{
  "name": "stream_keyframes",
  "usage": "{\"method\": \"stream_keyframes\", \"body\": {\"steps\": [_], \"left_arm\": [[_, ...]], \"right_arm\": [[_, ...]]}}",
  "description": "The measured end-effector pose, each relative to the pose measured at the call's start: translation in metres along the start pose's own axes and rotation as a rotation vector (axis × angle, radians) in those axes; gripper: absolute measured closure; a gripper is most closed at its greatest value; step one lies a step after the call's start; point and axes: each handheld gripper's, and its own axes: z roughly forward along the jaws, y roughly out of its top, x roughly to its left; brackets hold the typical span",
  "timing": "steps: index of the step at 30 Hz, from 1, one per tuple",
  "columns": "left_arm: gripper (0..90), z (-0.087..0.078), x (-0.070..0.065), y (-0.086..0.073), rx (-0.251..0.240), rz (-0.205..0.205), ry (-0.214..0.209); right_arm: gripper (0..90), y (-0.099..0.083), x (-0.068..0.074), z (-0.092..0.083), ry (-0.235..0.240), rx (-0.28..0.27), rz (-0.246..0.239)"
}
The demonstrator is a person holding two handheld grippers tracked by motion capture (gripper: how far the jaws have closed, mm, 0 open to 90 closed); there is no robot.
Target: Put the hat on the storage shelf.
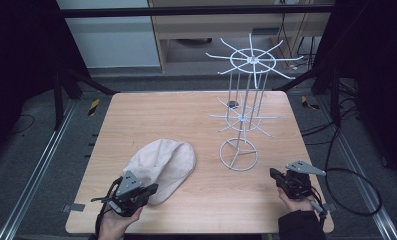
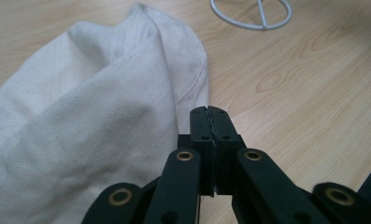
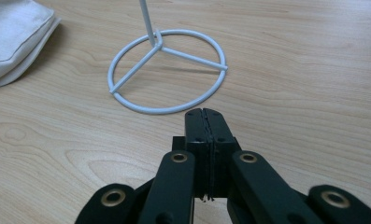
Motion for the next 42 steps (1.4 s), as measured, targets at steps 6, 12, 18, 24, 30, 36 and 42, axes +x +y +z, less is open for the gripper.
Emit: {"method": "stream_keyframes", "body": {"steps": [6,12,18,24,30,36,42], "left_arm": [[89.4,0.010,-0.002,-0.005,0.060,0.013,0.002],[89.4,0.009,0.002,-0.009,0.081,0.001,0.018],[89.4,0.005,0.008,-0.013,0.090,-0.005,0.043],[89.4,-0.001,0.020,-0.016,0.097,-0.024,0.084],[89.4,-0.006,0.034,-0.019,0.095,-0.059,0.128],[89.4,-0.009,0.048,-0.022,0.088,-0.089,0.165],[89.3,-0.012,0.058,-0.024,0.088,-0.103,0.197]], "right_arm": [[89.5,-0.001,-0.001,0.000,-0.007,0.002,0.004],[89.5,-0.002,-0.002,0.001,-0.003,0.000,0.003],[89.5,-0.001,0.001,0.001,0.009,-0.003,-0.004],[89.5,-0.001,0.002,0.001,0.014,-0.004,-0.006],[89.5,-0.001,0.005,0.001,0.025,-0.005,-0.005],[89.5,0.000,0.009,0.001,0.042,-0.007,-0.014],[89.5,0.002,0.017,0.001,0.067,-0.012,-0.026]]}}
